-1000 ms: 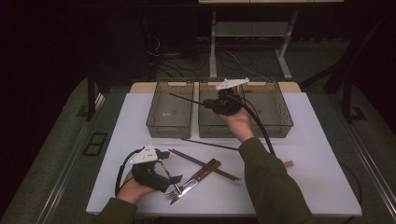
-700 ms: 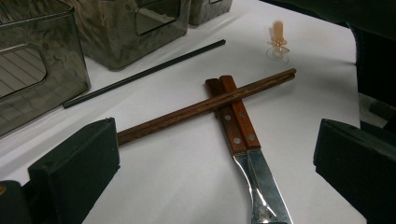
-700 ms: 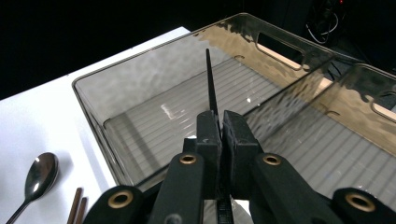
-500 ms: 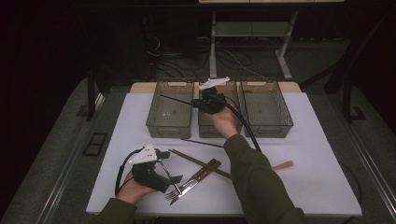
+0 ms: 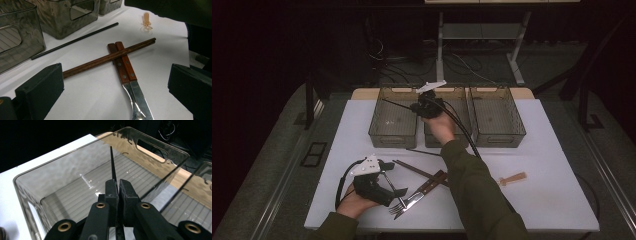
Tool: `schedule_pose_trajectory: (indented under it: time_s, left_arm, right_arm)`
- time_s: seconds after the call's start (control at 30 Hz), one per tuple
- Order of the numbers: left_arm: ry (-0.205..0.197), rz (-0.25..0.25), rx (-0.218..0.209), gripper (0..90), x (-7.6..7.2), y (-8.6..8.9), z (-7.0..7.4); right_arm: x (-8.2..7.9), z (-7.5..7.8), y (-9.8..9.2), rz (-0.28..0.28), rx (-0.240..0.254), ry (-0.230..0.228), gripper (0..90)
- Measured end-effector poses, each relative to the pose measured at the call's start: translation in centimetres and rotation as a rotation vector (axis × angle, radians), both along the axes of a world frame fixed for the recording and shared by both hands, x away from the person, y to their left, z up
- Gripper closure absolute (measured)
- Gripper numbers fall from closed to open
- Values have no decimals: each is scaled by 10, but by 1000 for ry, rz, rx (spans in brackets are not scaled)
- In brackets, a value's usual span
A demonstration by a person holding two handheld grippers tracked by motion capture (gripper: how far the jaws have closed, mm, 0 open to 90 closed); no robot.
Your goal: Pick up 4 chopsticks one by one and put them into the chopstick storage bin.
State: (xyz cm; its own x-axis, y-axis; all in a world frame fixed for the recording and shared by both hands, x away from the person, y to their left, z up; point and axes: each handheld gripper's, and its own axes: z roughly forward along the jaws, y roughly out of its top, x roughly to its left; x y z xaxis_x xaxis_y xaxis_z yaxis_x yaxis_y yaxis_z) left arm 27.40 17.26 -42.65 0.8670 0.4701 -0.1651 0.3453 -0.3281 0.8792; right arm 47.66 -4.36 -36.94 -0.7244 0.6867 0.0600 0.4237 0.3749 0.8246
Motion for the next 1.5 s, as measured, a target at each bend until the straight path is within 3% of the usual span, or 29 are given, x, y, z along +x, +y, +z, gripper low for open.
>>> schedule_pose_trajectory:
  time_s: [0.3,0.47,0.73,0.8,0.97,1.17,1.5]
  left_arm:
    - [2,-5,-5,0,0,0,0]
    - [1,-7,-6,0,0,0,0]
    - [1,-8,-3,0,0,0,0]
    - [-5,-11,0,0,1,0,0]
    - [0,-11,3,0,1,1,0]
    - [6,-4,2,0,1,0,-1]
    - [13,-7,9,0,0,-2,-2]
  right_arm:
    - [6,-7,15,-19,-49,17,852]
    - [7,-8,19,-28,-41,13,683]
    - [7,-5,13,-1,-14,48,539]
    - [4,-2,9,22,-7,54,485]
    - [-3,3,0,46,19,54,457]
    - [-17,16,-18,80,56,21,422]
    - [-33,22,-44,121,70,4,333]
